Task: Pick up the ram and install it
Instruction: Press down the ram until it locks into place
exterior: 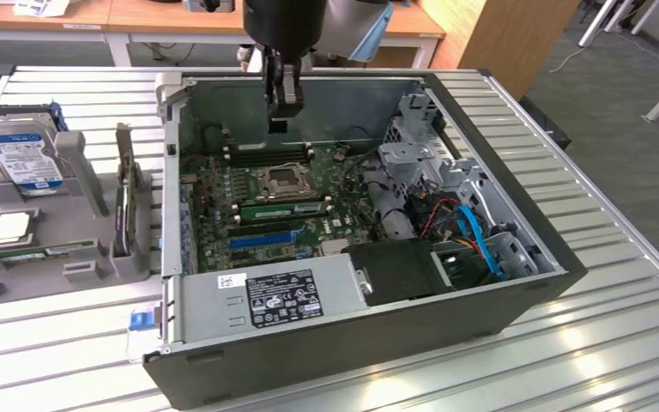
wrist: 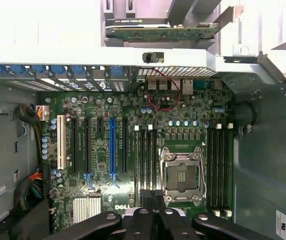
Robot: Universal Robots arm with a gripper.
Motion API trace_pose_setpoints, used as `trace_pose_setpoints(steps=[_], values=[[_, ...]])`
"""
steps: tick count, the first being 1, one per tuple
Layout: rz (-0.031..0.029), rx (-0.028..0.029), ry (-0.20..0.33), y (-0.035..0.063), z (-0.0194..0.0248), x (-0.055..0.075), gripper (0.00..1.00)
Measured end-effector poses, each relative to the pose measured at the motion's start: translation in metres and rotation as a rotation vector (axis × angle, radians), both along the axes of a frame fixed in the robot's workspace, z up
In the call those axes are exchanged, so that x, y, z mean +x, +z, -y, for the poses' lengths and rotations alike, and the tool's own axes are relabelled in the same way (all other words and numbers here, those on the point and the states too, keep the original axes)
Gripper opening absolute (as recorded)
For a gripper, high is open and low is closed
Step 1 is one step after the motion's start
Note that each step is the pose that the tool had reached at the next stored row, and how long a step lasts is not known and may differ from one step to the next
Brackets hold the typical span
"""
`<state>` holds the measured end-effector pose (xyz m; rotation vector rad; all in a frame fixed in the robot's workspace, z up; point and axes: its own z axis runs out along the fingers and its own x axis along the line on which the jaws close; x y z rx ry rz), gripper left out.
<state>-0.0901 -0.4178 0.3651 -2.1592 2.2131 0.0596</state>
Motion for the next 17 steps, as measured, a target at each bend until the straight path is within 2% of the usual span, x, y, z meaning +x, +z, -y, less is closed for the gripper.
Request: trace_pose_setpoints(steps=[3, 17], values=[[-0.0001, 0.0003, 0.0, -0.0014, 0.0001, 0.0, 0.1], [-0.0018, 0.0045, 0.0, -0.0268, 0.0001, 0.0, 0.1]])
